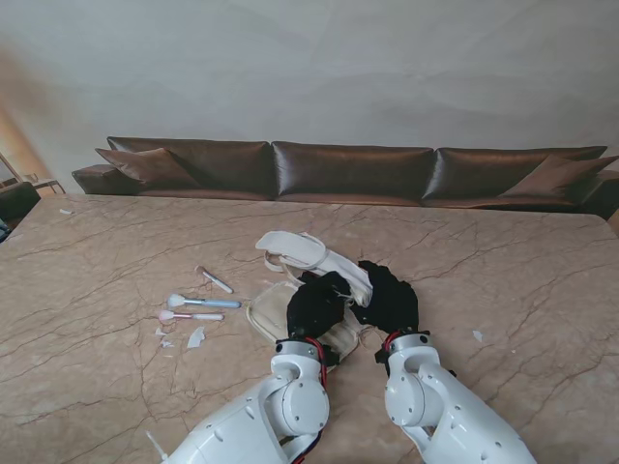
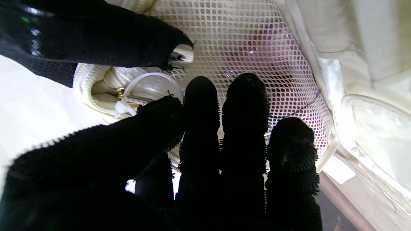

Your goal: Pack the cosmetics bag

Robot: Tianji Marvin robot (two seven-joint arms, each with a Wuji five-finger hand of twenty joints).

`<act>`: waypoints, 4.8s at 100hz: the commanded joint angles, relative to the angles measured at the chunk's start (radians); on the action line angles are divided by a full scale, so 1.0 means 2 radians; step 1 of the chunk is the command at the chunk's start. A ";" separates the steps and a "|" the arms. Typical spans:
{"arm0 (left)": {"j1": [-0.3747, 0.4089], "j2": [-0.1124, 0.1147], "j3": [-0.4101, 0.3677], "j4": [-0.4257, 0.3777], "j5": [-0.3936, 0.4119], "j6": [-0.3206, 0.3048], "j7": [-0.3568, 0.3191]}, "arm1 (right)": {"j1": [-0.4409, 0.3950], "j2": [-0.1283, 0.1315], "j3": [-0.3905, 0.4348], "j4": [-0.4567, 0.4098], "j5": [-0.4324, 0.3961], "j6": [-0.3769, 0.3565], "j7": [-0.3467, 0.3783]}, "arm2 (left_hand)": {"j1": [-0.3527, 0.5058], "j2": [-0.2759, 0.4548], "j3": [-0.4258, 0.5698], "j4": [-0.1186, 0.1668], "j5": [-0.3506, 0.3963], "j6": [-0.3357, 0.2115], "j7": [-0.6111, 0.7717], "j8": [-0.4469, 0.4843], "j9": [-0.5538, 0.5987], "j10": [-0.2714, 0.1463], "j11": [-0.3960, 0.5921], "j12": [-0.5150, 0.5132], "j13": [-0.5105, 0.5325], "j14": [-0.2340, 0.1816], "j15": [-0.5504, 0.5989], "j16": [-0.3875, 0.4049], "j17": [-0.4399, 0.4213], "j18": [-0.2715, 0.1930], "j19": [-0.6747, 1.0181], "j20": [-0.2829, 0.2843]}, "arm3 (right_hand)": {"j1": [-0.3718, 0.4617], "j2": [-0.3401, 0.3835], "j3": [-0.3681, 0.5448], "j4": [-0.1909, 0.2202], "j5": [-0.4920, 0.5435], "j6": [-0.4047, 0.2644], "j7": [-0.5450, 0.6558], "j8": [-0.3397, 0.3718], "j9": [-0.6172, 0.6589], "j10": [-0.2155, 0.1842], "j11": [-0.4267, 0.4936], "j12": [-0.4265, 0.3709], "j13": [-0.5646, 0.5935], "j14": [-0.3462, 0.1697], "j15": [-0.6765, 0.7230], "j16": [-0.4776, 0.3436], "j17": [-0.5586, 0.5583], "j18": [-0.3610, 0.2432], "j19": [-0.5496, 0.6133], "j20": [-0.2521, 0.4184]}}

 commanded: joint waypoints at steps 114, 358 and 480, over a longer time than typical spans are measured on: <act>-0.016 -0.009 0.009 0.042 0.041 -0.009 0.054 | -0.017 0.007 0.018 -0.004 0.064 -0.088 0.072 | 0.004 -0.008 0.031 -0.013 -0.016 0.000 0.116 0.026 -0.003 -0.091 0.061 -0.006 0.023 -0.018 0.031 -0.022 0.109 -0.004 0.034 -0.053 | 0.096 0.134 -0.035 -0.049 0.138 -0.118 0.151 -0.119 0.172 -0.032 -0.017 0.001 0.099 -0.028 0.030 0.031 0.070 -0.017 0.081 -0.007; -0.033 0.039 -0.100 0.028 0.046 0.116 0.008 | -0.043 0.001 0.062 -0.010 0.078 -0.060 0.044 | 0.042 0.031 0.003 0.009 0.004 -0.018 0.099 0.131 -0.026 -0.100 0.146 0.014 0.023 -0.033 0.099 0.020 0.160 -0.032 0.104 -0.084 | 0.175 0.103 -0.020 -0.047 0.205 -0.168 0.225 -0.093 0.295 -0.034 0.021 -0.005 0.201 -0.026 0.106 0.055 0.141 -0.027 0.118 -0.031; 0.012 0.080 -0.121 -0.058 0.064 0.118 -0.088 | -0.032 -0.006 0.047 0.002 0.085 -0.045 0.029 | 0.001 -0.005 0.038 -0.001 0.000 -0.018 0.051 0.076 -0.007 -0.062 0.063 0.030 0.020 0.015 0.068 0.021 0.145 0.005 0.106 -0.092 | 0.169 0.088 -0.003 -0.048 0.209 -0.157 0.222 -0.105 0.305 -0.028 0.018 -0.011 0.211 -0.024 0.107 0.052 0.154 -0.026 0.133 -0.035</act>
